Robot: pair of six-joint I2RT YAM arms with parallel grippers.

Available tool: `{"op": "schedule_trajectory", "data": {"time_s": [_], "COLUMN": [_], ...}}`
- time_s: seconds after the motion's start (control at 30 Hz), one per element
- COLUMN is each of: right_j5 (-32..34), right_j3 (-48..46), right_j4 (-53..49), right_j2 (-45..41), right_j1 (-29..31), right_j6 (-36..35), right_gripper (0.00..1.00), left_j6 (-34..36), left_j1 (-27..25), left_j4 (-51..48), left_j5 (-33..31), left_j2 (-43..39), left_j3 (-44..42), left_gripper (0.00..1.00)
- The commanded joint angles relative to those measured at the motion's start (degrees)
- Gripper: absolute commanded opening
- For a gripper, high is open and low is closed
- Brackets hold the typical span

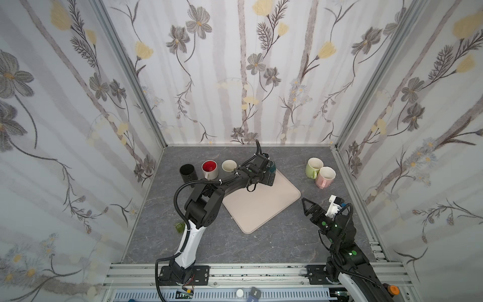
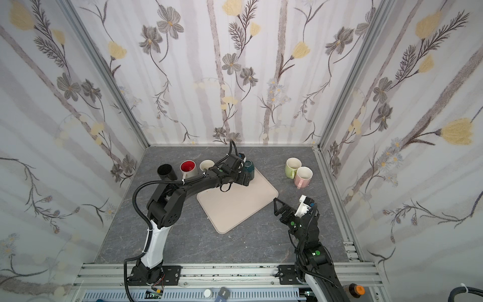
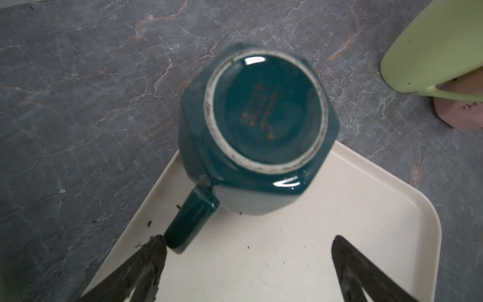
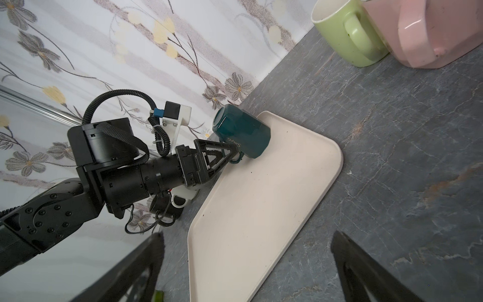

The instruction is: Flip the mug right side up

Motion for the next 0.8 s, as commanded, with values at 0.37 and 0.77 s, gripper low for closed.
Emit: {"op": "schedule_trajectory", "data": {"time_s": [0.37, 0.77], "right_j5": [0.07, -0.81], "right_j3": [-2.02, -2.76], "right_j4": [1.16, 1.09], "right_j2": [-1.83, -3.0], "right_j1": [-0.61, -1.26], "right_j6": [0.22, 0.46], "right_gripper": [1.0, 1.0], "left_j6": [-3.23, 0.07], "left_j1": [-3.06, -3.08], "left_j4": [4.14, 0.87], "left_j5": [2.19, -0.49], "left_j2": [-2.22, -3.35], "left_j3": [-3.93, -1.82], "left_gripper": [0.99, 0.94]}}
